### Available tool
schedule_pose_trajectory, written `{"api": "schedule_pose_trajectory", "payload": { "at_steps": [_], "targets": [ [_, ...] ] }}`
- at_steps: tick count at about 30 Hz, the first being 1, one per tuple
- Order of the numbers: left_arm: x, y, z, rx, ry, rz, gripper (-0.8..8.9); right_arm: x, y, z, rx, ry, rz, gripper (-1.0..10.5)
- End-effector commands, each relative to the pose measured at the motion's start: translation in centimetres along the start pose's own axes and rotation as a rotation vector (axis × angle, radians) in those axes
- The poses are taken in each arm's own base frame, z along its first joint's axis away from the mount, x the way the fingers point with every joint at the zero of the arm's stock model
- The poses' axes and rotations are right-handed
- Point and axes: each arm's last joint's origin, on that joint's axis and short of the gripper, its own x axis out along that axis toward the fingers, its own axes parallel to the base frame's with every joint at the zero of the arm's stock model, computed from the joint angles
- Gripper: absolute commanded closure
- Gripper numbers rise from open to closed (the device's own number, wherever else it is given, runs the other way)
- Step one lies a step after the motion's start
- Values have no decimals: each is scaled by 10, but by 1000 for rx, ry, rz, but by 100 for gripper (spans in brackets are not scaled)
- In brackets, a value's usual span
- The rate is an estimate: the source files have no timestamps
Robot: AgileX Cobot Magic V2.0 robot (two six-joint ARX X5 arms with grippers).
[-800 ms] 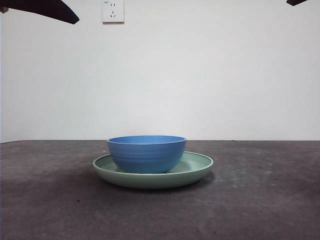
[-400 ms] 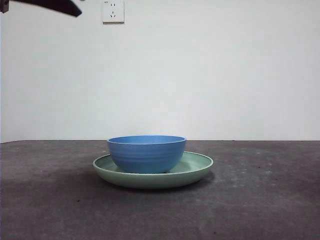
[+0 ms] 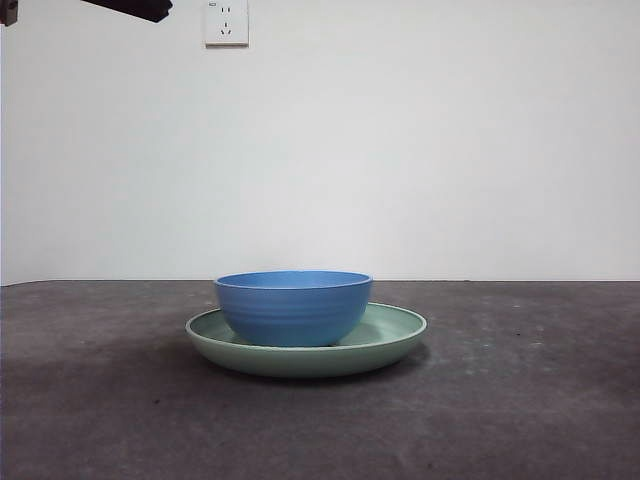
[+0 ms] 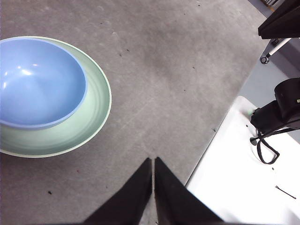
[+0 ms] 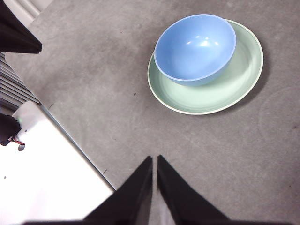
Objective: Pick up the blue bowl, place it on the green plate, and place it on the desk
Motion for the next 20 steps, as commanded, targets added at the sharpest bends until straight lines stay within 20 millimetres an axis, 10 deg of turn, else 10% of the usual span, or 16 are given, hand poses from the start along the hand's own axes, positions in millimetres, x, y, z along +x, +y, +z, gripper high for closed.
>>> {"api": "schedule_pose_trajectory", "payload": {
  "at_steps": [1, 13, 20],
  "targets": [
    [1, -1, 2, 24, -4, -10, 805, 0, 1, 3, -23, -8, 8, 938],
    [0, -1, 2, 24, -4, -10, 805, 0, 1, 3, -23, -9, 8, 938],
    [-36, -3, 7, 175, -217, 189, 805, 0, 1, 3, -23, -9, 8, 938]
  ]
}}
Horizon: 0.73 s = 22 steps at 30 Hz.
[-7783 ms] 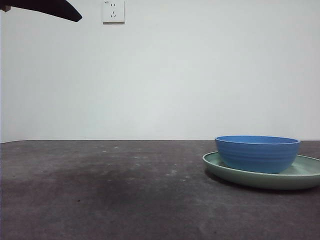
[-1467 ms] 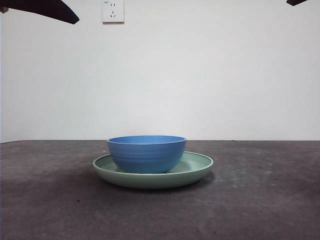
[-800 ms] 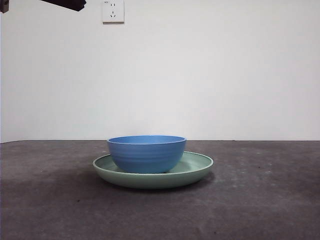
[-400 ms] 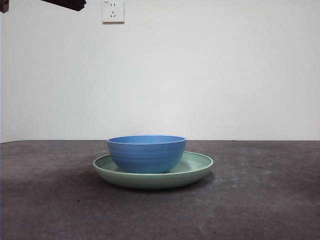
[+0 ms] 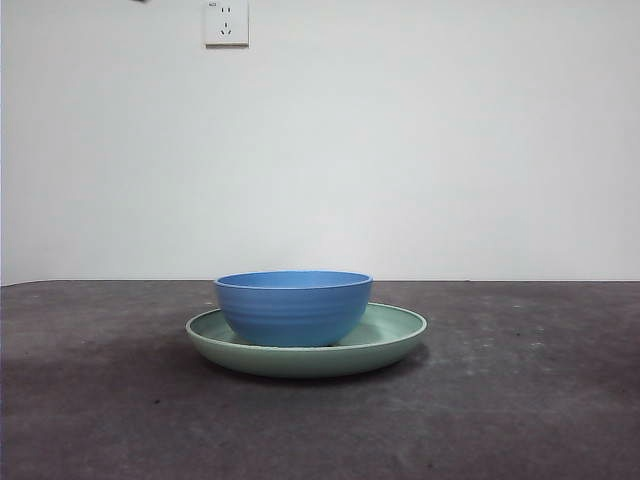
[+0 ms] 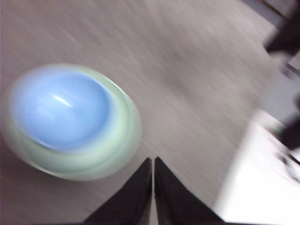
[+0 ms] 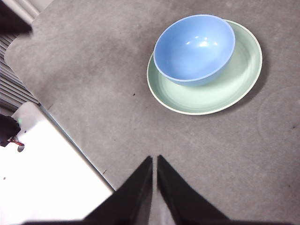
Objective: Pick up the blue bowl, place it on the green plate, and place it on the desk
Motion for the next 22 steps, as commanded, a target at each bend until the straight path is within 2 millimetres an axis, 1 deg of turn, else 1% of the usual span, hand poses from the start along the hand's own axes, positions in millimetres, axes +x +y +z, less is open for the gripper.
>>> {"api": "schedule_pose_trajectory", "payload": {
  "at_steps": [1, 4, 7, 9, 11, 13, 16, 22],
  "targets": [
    [-23, 3, 8, 109, -164, 139, 805, 0, 1, 3, -23, -9, 8, 938],
    [-50, 7, 6, 157, -316, 322, 805, 0, 1, 3, -23, -9, 8, 938],
    [-70, 10, -4, 183, -444, 531, 805, 0, 1, 3, -23, -9, 8, 938],
    [-78, 11, -14, 190, -502, 661, 805, 0, 1, 3, -23, -9, 8, 938],
    [-83, 13, -28, 197, -543, 793, 805, 0, 1, 3, -23, -9, 8, 938],
    [-82, 15, -43, 192, -561, 883, 805, 0, 1, 3, -23, -9, 8, 938],
    [-76, 19, -66, 174, -565, 966, 805, 0, 1, 3, -23, -9, 8, 938],
    [-55, 31, -113, 134, -520, 1013, 805, 0, 1, 3, -23, -9, 8, 938]
  ]
}}
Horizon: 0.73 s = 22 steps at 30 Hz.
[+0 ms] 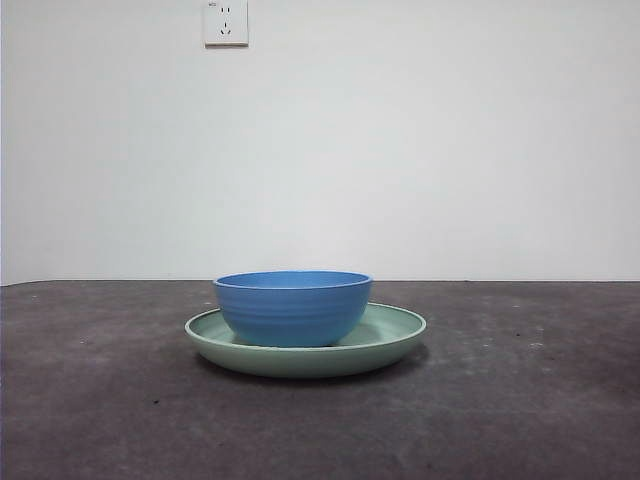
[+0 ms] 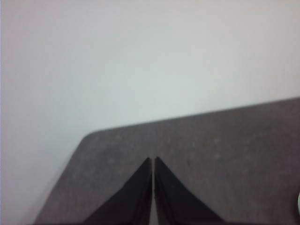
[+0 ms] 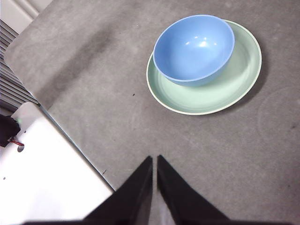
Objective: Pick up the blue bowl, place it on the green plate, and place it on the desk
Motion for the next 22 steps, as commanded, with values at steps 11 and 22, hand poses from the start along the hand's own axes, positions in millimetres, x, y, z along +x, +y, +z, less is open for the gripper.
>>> {"api": "schedule_pose_trajectory", "payload": {
  "at_steps": [11, 22],
  "targets": [
    [-1, -13, -84, -19, 101, 12, 805, 0, 1, 3, -23, -9, 8, 938],
    [1, -19, -118, -32, 159, 3, 805, 0, 1, 3, -23, -9, 8, 938]
  ]
}}
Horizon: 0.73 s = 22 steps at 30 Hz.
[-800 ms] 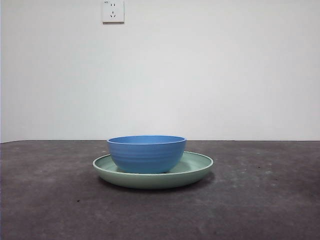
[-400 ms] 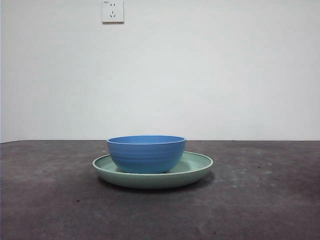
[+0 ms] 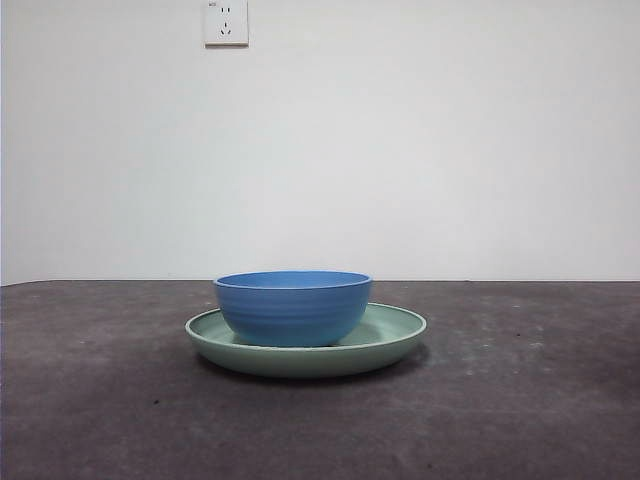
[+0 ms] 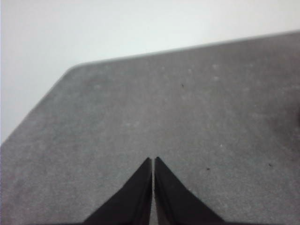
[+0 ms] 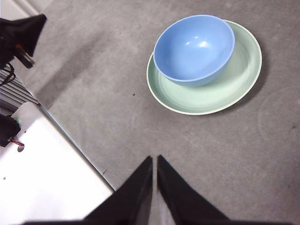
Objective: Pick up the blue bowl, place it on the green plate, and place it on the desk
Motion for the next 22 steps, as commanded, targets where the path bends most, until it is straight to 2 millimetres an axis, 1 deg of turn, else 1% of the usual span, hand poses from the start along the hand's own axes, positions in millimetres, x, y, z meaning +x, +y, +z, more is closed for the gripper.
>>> {"api": "schedule_pose_trajectory", "payload": {
  "at_steps": [1, 3, 9, 22],
  "targets": [
    [2, -1, -6, -16, 16, 5, 805, 0, 1, 3, -23, -9, 8, 938],
    [2, -1, -9, -20, 45, 1, 805, 0, 1, 3, -23, -9, 8, 938],
    [2, -1, -9, -45, 43, 1, 805, 0, 1, 3, -23, -9, 8, 938],
    [2, -1, -9, -46, 43, 1, 805, 0, 1, 3, -23, -9, 8, 938]
  ]
}}
